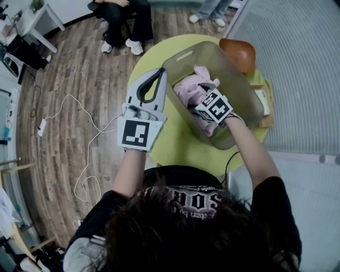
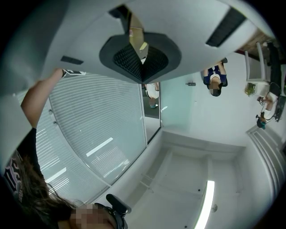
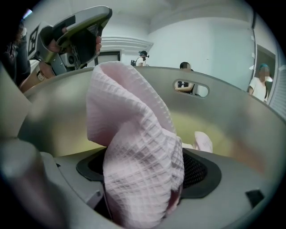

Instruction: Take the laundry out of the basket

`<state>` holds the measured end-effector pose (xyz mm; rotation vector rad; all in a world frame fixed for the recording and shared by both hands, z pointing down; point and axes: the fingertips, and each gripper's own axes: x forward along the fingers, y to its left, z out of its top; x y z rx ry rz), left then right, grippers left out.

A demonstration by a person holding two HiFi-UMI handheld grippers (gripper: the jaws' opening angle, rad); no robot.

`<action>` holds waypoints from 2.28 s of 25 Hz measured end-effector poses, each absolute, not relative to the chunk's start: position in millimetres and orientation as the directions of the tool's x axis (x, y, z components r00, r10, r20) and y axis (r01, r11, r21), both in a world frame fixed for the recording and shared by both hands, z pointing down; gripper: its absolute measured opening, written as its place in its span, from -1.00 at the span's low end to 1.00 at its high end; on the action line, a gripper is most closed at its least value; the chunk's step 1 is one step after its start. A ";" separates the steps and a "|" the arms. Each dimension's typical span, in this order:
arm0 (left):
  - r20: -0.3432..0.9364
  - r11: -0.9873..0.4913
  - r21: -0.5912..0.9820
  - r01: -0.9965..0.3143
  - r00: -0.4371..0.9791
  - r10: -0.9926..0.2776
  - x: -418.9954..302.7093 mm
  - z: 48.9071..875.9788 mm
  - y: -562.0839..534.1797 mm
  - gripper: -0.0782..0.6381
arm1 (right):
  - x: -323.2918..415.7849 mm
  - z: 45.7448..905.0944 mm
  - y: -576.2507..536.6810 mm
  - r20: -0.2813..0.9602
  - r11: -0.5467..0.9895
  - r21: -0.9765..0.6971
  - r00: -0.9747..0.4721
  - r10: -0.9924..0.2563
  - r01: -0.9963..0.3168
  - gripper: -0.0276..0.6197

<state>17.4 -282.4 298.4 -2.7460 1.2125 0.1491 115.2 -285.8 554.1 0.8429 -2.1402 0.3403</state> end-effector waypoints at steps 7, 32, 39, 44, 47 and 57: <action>-0.141 -0.672 -0.080 -0.736 0.676 -0.724 17.6 297.9 -284.5 -0.78 | 113.5 559.8 -295.0 0.745 0.725 0.029 -0.468 -0.475 -0.689 0.49; -0.145 -0.682 -0.078 -0.727 0.685 -0.714 21.1 295.8 -281.9 -0.78 | 118.8 546.5 -297.0 0.757 0.680 0.113 -0.381 -0.531 -0.724 -0.32; -0.143 -0.681 -0.081 -0.728 0.684 -0.715 23.7 295.9 -280.3 -0.78 | 125.2 541.1 -303.3 0.745 0.631 0.068 -0.381 -0.547 -0.773 -0.45; -0.140 -0.678 -0.083 -0.730 0.682 -0.718 23.1 296.1 -276.7 -0.78 | 128.2 538.7 -303.4 0.726 0.607 0.009 -0.412 -0.550 -0.795 -0.58; -0.142 -0.674 -0.086 -0.734 0.678 -0.721 22.9 295.3 -274.8 -0.78 | 130.1 537.6 -301.8 0.725 0.610 -0.001 -0.421 -0.546 -0.792 -0.58; -0.139 -0.667 -0.100 -0.738 0.674 -0.725 23.5 292.6 -264.4 -0.78 | 133.2 523.8 -297.9 0.693 0.597 -0.020 -0.442 -0.570 -0.802 -0.59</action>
